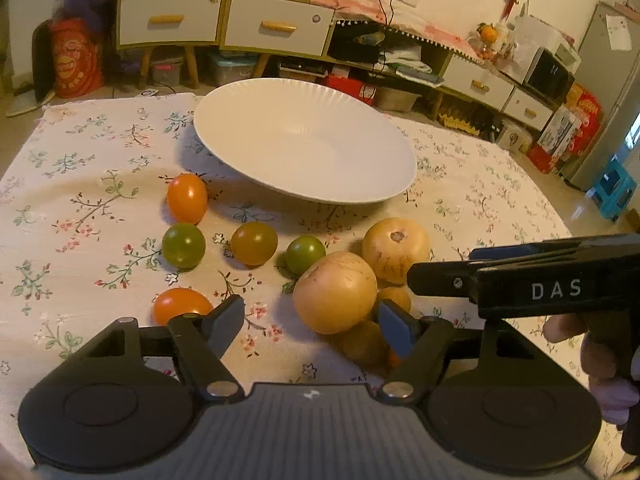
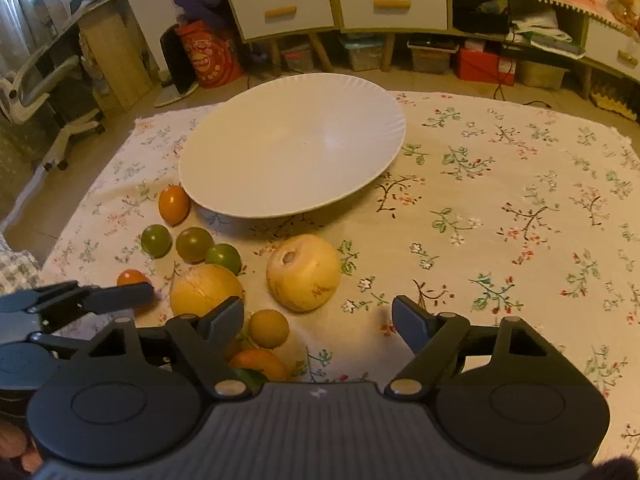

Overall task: Organize fruits
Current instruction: 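Reach the right tool to the pale pear while the left tool reaches the yellow grapefruit, then close the right tool on the pale pear while the left tool grasps the grapefruit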

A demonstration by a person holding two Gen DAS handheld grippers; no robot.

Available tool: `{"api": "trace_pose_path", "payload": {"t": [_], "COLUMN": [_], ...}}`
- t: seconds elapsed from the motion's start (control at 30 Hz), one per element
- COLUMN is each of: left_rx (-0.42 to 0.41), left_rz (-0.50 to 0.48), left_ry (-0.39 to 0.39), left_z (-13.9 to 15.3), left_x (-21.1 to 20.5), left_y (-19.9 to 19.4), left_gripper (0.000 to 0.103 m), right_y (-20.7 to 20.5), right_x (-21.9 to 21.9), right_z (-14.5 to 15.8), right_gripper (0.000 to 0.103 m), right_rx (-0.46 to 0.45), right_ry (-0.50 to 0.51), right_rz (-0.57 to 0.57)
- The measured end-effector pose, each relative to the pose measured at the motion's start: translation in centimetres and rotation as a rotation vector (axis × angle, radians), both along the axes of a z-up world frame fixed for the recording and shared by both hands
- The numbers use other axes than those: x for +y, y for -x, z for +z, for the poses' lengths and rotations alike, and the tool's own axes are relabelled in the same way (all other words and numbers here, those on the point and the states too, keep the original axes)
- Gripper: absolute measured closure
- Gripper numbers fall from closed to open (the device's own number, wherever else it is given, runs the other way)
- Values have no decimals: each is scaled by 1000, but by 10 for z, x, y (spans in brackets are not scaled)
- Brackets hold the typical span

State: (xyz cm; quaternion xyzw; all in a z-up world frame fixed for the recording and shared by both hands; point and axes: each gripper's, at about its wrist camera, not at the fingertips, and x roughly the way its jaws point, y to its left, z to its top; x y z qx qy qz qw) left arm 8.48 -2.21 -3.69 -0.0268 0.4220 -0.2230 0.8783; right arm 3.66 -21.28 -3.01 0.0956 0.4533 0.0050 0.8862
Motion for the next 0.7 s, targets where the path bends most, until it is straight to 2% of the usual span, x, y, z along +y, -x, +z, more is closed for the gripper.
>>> {"api": "trace_pose_path", "payload": {"t": [0.1, 0.23, 0.37, 0.7], "left_rx": [6, 33, 30, 22], "left_rz": [-14, -32, -56, -57], "left_ry": [15, 44, 60, 52], "left_z": [-2, -4, -4, -7], "left_x": [1, 1, -2, -3], "left_y": [-2, -7, -7, -9], "left_gripper": [50, 61, 70, 71], "right_y": [-2, -6, -10, -16], "right_x": [-2, -4, -3, -3], "right_z": [-2, -6, -11, -17], "right_gripper": [27, 38, 42, 48], "right_rx": [-6, -17, -19, -33], "right_ry": [-17, -25, -42, -36], "right_rz": [5, 8, 28, 29]}}
